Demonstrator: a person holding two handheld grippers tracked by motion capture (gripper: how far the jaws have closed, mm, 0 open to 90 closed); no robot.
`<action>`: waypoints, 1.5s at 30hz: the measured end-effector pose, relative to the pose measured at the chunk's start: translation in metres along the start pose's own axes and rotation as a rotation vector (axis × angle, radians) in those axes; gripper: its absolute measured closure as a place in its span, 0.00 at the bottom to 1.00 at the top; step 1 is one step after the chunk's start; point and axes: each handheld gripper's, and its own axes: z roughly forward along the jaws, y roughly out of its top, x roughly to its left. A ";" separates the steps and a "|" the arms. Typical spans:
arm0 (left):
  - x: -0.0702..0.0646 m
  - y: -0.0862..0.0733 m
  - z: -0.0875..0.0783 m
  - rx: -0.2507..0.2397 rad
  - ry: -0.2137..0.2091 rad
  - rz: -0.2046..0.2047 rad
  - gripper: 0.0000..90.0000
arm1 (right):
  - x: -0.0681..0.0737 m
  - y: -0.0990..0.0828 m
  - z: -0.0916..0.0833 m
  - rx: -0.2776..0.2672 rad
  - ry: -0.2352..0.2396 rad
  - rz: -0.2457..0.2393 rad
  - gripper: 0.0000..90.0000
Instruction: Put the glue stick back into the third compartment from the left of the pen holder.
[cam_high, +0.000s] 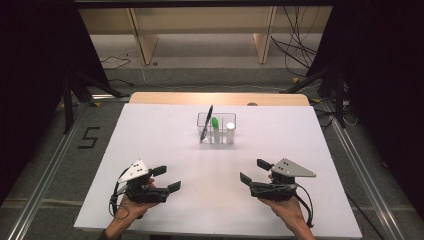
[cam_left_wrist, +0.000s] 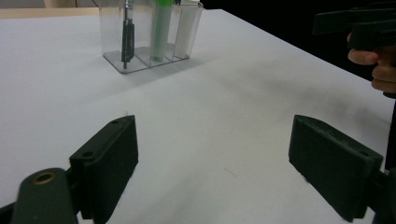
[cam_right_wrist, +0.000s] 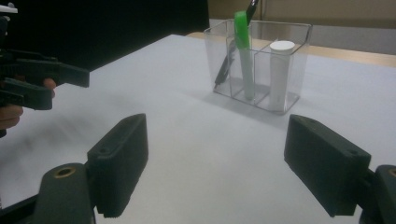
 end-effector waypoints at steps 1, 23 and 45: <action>0.000 0.000 0.000 0.000 -0.001 0.000 0.17 | 0.000 -0.002 -0.002 0.000 -0.002 0.001 0.25; -0.012 0.000 0.000 0.020 -0.071 0.010 0.17 | -0.003 -0.031 -0.028 0.023 -0.042 0.004 0.22; -0.010 -0.001 0.001 0.024 -0.047 0.028 0.17 | -0.002 -0.035 -0.031 0.032 -0.050 -0.001 0.21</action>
